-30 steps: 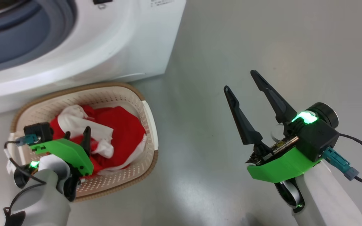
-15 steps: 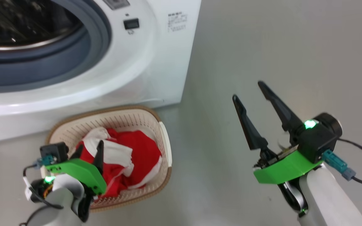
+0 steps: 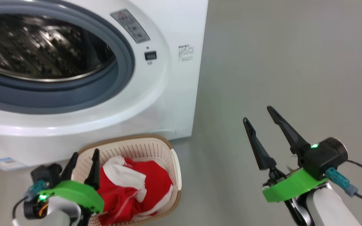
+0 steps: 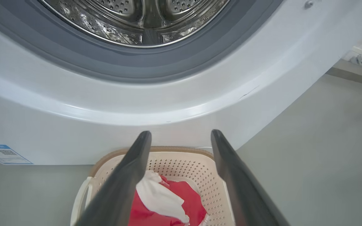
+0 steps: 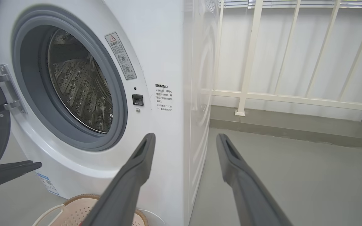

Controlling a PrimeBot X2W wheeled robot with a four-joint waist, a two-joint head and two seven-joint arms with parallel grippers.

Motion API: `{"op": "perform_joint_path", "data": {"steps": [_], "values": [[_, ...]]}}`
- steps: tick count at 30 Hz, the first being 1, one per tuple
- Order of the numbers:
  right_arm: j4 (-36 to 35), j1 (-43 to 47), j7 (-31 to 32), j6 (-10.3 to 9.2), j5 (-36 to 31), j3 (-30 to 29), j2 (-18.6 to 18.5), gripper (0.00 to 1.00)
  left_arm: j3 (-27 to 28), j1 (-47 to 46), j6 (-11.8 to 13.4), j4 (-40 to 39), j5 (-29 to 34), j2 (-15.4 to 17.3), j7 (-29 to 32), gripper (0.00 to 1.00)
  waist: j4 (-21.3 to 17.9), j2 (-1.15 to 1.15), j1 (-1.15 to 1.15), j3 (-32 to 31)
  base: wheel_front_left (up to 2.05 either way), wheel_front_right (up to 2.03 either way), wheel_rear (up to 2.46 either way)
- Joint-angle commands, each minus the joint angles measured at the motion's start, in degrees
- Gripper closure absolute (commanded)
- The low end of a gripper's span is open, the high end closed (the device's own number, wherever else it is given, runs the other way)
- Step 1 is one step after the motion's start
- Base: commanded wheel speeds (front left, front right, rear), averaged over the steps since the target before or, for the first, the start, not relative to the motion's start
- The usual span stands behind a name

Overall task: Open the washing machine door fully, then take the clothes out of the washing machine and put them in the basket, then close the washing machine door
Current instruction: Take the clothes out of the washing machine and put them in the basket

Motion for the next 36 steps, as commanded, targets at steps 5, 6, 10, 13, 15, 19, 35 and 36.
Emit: {"op": "perform_joint_path", "data": {"steps": [5,6,10,13,15,19,35,36], "values": [[-1.3,2.8,-0.4,0.28,0.1,0.2,-0.7,0.0,6.7,7.1,2.1,-11.8,5.2,1.3,-0.7,0.0,0.6,0.0,0.0,-6.2,0.0,0.0,0.0],[-1.3,3.2,-0.4,0.28,0.1,0.0,-0.7,0.0,7.7,8.2,2.4,-13.6,6.1,1.1,-0.7,0.0,0.6,0.0,0.0,-6.9,0.0,0.0,0.0],[-1.5,5.4,-0.4,0.28,0.2,-1.0,-0.8,0.0,10.8,12.8,2.4,-18.8,8.5,-0.1,-0.7,0.0,0.6,0.0,0.0,-9.8,0.0,0.0,0.0],[-1.5,7.1,-0.4,0.28,0.3,-1.7,-1.0,0.0,12.2,15.7,2.0,-21.7,10.0,-0.8,-0.7,0.0,0.6,0.0,0.0,-11.7,0.0,0.0,0.0],[-1.5,7.5,-0.4,0.28,0.3,-1.9,-1.0,0.0,12.6,16.6,1.9,-22.5,10.3,-1.0,-0.7,0.0,0.5,0.0,0.0,-12.1,0.0,0.0,0.0],[-1.5,8.6,-0.4,0.28,0.3,-2.6,-0.9,0.0,14.6,19.6,2.2,-25.9,12.0,-1.5,-0.7,0.0,0.1,0.0,0.0,-13.4,0.0,0.0,0.0],[-1.4,11.0,-0.4,0.28,0.0,-4.8,0.0,0.0,19.4,26.4,1.4,-33.9,15.4,-3.1,-0.7,0.0,-0.2,0.0,0.0,-15.4,0.0,0.0,0.0],[-1.4,11.0,-0.4,0.28,0.0,-4.8,0.0,0.0,19.5,26.4,1.4,-33.8,15.5,-3.2,-0.7,0.0,-0.2,0.0,0.0,-15.4,0.0,0.0,0.0]]}}
